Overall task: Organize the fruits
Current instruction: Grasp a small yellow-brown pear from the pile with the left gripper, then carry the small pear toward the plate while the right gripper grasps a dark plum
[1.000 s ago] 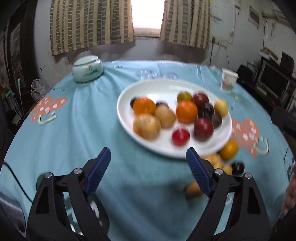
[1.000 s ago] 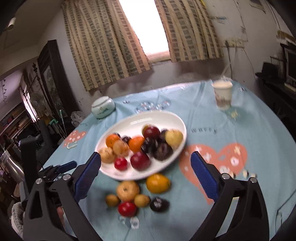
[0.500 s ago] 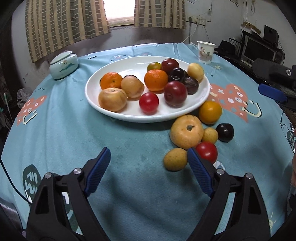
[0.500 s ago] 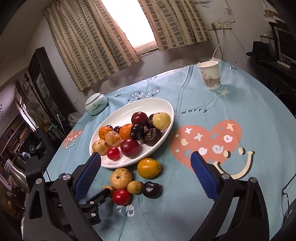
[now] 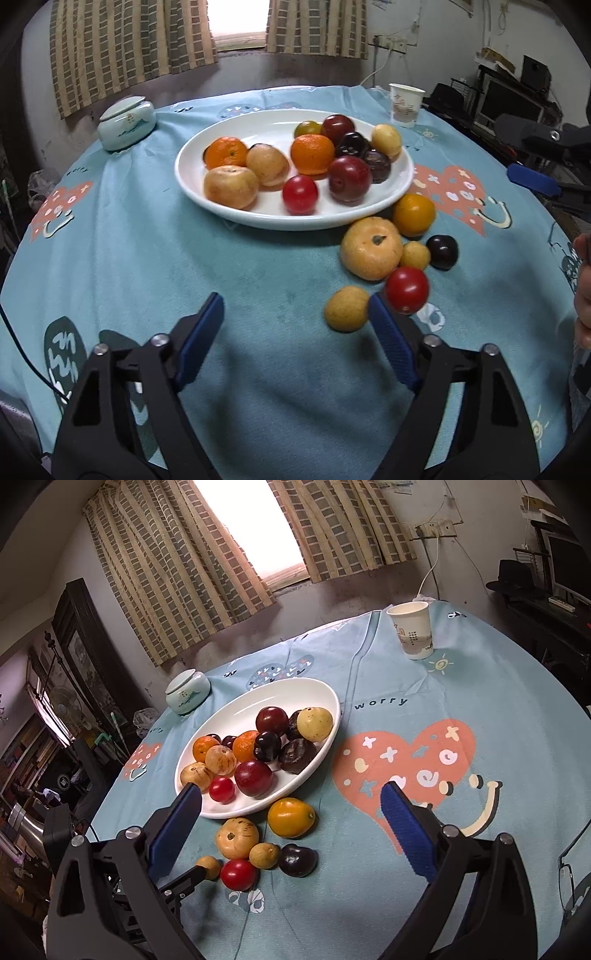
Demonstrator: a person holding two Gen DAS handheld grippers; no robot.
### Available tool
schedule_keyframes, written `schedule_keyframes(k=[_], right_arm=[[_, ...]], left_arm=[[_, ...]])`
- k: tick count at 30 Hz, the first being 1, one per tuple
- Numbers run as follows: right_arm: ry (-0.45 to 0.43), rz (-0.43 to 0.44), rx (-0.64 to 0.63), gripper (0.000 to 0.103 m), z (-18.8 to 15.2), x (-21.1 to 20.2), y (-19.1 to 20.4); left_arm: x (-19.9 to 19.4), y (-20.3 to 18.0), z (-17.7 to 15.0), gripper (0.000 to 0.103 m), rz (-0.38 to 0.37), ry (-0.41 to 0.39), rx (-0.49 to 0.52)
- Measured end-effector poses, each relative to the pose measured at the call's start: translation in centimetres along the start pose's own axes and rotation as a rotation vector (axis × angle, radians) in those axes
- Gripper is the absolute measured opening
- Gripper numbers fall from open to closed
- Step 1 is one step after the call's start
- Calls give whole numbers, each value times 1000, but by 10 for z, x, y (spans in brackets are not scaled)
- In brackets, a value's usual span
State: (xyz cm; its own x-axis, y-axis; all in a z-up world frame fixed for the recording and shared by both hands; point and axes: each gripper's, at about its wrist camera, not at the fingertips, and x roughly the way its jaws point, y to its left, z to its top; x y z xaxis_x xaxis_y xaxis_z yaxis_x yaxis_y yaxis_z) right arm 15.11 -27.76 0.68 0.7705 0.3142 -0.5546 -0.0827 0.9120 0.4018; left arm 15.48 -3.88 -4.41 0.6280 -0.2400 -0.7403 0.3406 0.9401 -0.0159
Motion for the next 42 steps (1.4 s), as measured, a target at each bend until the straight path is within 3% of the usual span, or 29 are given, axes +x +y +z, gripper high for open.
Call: schedule_keyframes(k=[2,7,14,16,19,24,30,35,42], right_arm=[[-4,4,-6,98,0,-1,2],[-11,6,-10,98,0,-3,3],[14,8,-38,98,-3,2,8],[32,0,-62,98,-5,6,10],[48,-4,-101,96,-12,9,14],[120,-48,-206,70,-32,20,22],[218,-142,-345,50,-55,43,31],[237,-157,-347,43,-58,52,25],[266,-109,-282,39,-54,60,17]], left_arm=[[5,-11,-2,74,-16,17,45],[15,-17,-2,49,-75,61,56],[21,-17,2,43,-101,59,36],[21,-16,3,28,-105,55,28],[18,-15,2,29,-67,46,26],[3,5,9,28,-3,-12,-44],[-1,22,12,28,10,-20,-99],[-3,21,13,28,7,-21,-92],[3,17,11,28,8,2,-78]])
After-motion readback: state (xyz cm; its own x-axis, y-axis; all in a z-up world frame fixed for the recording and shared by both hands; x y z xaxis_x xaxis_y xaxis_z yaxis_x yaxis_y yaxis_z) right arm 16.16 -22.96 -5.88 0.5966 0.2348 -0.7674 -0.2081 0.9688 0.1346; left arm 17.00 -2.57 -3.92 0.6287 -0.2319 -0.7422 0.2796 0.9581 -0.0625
